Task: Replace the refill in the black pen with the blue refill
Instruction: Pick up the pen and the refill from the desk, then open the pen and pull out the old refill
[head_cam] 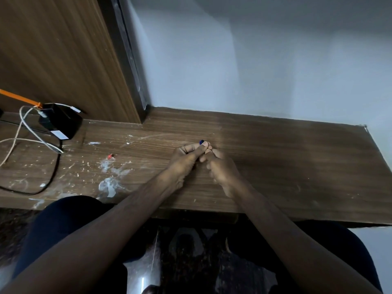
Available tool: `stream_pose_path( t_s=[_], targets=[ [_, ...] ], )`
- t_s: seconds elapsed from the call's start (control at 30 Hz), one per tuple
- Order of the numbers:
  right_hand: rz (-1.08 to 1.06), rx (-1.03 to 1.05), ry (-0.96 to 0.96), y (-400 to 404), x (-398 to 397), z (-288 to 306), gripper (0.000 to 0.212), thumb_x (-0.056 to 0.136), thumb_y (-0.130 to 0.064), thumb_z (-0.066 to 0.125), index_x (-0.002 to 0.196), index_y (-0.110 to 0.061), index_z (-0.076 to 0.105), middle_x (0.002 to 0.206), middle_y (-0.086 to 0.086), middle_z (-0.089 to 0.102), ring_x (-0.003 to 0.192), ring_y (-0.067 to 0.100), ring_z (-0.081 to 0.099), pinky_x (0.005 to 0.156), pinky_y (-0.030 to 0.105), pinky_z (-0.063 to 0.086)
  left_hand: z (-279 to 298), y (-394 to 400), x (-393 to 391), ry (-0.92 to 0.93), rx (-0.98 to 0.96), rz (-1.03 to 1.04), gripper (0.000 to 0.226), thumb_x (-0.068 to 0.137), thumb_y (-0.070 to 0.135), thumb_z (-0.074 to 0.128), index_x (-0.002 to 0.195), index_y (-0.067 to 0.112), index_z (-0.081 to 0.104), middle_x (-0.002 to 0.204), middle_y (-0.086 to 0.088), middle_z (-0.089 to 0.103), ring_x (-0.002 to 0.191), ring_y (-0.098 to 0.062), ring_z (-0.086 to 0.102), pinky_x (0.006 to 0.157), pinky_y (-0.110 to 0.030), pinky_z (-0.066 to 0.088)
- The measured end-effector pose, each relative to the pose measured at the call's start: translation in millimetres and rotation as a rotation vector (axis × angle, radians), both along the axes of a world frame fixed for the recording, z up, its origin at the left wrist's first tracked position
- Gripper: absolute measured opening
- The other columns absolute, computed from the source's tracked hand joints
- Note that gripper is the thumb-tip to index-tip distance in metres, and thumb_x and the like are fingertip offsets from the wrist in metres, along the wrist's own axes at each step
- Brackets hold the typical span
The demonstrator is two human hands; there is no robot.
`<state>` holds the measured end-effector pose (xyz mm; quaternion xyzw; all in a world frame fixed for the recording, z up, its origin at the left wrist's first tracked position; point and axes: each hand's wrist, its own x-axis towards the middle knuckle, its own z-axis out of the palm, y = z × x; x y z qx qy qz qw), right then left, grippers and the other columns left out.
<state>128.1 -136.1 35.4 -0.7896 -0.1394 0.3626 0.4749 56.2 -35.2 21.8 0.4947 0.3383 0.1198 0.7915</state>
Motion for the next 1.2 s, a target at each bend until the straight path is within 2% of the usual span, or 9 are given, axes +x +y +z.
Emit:
stream_pose_path(
  t_s=[0.1,0.2,0.33,0.47,0.67,0.73,0.87,1.07,1.2],
  targets=[
    [0.038,0.018,-0.133,0.6,-2.3,0.4,0.035,0.112,-0.036,0.045,0.086,-0.024,0.065,0.051,-0.021,0.058,0.044,-0.002,0.049,0.053,0.021,0.033,0.3,5.8,2.8,0.033,0.035,0.011,0.019,0.101,0.026,0.071,0.094,0.012,0.081,0.067,0.0,0.063,0.058,-0.003,0.053,0.06,-0.015,0.042],
    [0.051,-0.007,-0.284,-1.4,-3.4,-0.6,0.037,0.111,-0.04,0.048,0.101,-0.017,0.075,0.079,-0.01,0.076,0.067,0.01,0.063,0.069,0.034,0.047,1.4,11.4,6.0,0.037,0.035,0.014,0.018,0.098,0.024,0.075,0.097,0.008,0.083,0.069,-0.003,0.066,0.057,-0.006,0.054,0.059,-0.015,0.045],
    [0.067,-0.112,-0.228,-12.8,5.3,-2.7,0.04,0.103,-0.048,0.055,0.096,-0.014,0.074,0.06,-0.01,0.062,0.056,0.009,0.059,0.059,0.03,0.046,2.5,27.1,8.2,0.075,0.062,0.075,0.016,0.096,0.027,0.077,0.088,0.014,0.084,0.079,-0.001,0.075,0.063,-0.004,0.057,0.062,-0.014,0.051],
    [-0.005,-0.1,0.052,-23.1,13.4,-3.6,0.023,0.098,-0.028,0.054,0.1,-0.016,0.074,0.06,-0.01,0.062,0.042,0.001,0.05,0.043,0.021,0.041,-1.5,43.2,5.5,0.127,0.158,0.041,0.018,0.093,0.026,0.081,0.088,0.009,0.082,0.08,-0.005,0.074,0.061,-0.007,0.06,0.063,-0.018,0.053],
    [0.014,-0.065,0.067,-23.4,17.0,-5.0,0.023,0.101,-0.012,0.052,0.103,-0.014,0.074,0.084,0.0,0.07,0.064,0.007,0.067,0.055,0.023,0.054,3.7,73.1,-15.4,0.443,0.885,-0.125,0.02,0.088,0.034,0.084,0.082,0.016,0.077,0.071,0.003,0.076,0.06,0.004,0.063,0.06,-0.008,0.042],
    [0.033,-0.071,0.052,-24.2,17.6,-7.8,0.022,0.103,-0.012,0.055,0.111,-0.013,0.076,0.094,0.001,0.071,0.073,0.009,0.072,0.062,0.024,0.061,2.8,83.1,-25.3,0.526,0.991,-0.143,0.018,0.087,0.029,0.086,0.093,0.015,0.077,0.083,-0.001,0.08,0.073,-0.005,0.071,0.063,-0.015,0.045],
    [0.072,-0.064,-0.033,-23.9,17.1,-10.0,0.02,0.104,-0.015,0.064,0.119,-0.01,0.076,0.098,0.003,0.075,0.082,0.011,0.076,0.074,0.031,0.067,-10.6,84.6,-34.3,0.652,1.065,-0.204,0.028,0.084,0.025,0.089,0.1,0.006,0.078,0.097,-0.012,0.081,0.092,-0.025,0.076,0.078,-0.03,0.055],
    [0.068,-0.07,-0.148,-24.0,14.1,-5.3,0.023,0.093,-0.016,0.081,0.115,-0.012,0.076,0.091,-0.002,0.082,0.077,0.011,0.081,0.081,0.032,0.067,-24.9,83.8,-39.7,0.661,1.012,-0.246,0.02,0.082,0.027,0.091,0.083,0.02,0.072,0.09,-0.006,0.081,0.07,-0.007,0.067,0.062,-0.023,0.051],
    [0.042,-0.027,-0.061,-22.6,14.3,1.3,0.027,0.095,-0.017,0.079,0.121,-0.011,0.074,0.1,0.003,0.083,0.089,0.015,0.083,0.091,0.039,0.067,-16.0,84.1,-37.1,0.579,1.111,-0.118,0.028,0.09,0.045,0.08,0.097,0.017,0.08,0.091,0.005,0.078,0.084,-0.011,0.071,0.077,-0.028,0.055]
  ],
)
